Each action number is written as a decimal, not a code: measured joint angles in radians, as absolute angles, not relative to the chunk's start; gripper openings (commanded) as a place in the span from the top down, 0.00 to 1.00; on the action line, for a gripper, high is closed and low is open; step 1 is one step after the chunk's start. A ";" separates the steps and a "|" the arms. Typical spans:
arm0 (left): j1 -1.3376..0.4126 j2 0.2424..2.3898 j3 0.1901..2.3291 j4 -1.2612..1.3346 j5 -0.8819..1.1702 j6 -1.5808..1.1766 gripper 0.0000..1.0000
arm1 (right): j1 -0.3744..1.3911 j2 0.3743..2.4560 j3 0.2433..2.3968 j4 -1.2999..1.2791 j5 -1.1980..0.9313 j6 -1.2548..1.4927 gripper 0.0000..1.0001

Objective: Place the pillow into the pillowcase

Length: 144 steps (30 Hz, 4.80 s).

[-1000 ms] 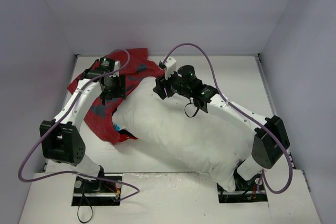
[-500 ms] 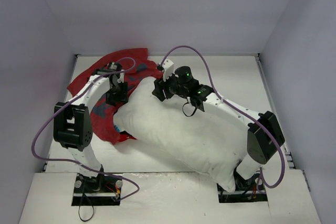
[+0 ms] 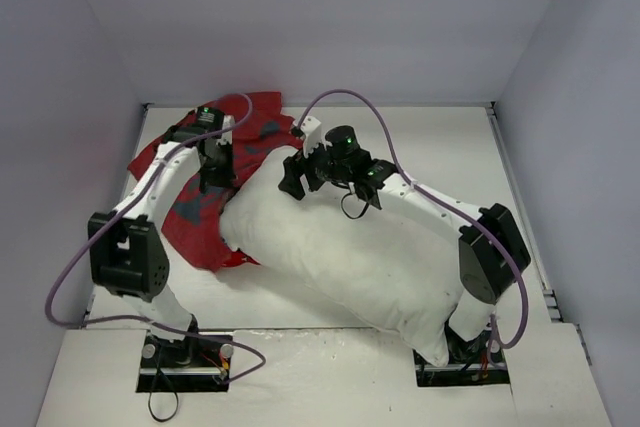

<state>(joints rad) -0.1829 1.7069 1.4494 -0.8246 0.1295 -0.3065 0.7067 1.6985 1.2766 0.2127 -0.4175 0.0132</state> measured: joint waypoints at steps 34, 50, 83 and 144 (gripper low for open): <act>-0.332 1.179 1.420 -0.764 0.215 -0.372 1.00 | 0.858 1.890 1.474 0.211 -0.780 0.055 1.00; -0.389 0.673 0.951 -0.738 0.220 -0.621 0.80 | 0.775 1.890 1.419 0.202 -0.579 0.059 1.00; -0.298 1.654 1.466 -0.720 -0.115 -0.506 1.00 | 0.864 1.801 1.189 0.431 -0.475 0.052 1.00; -0.593 1.322 1.832 -0.780 0.062 -0.550 1.00 | 0.833 1.489 1.261 0.192 -0.270 0.026 1.00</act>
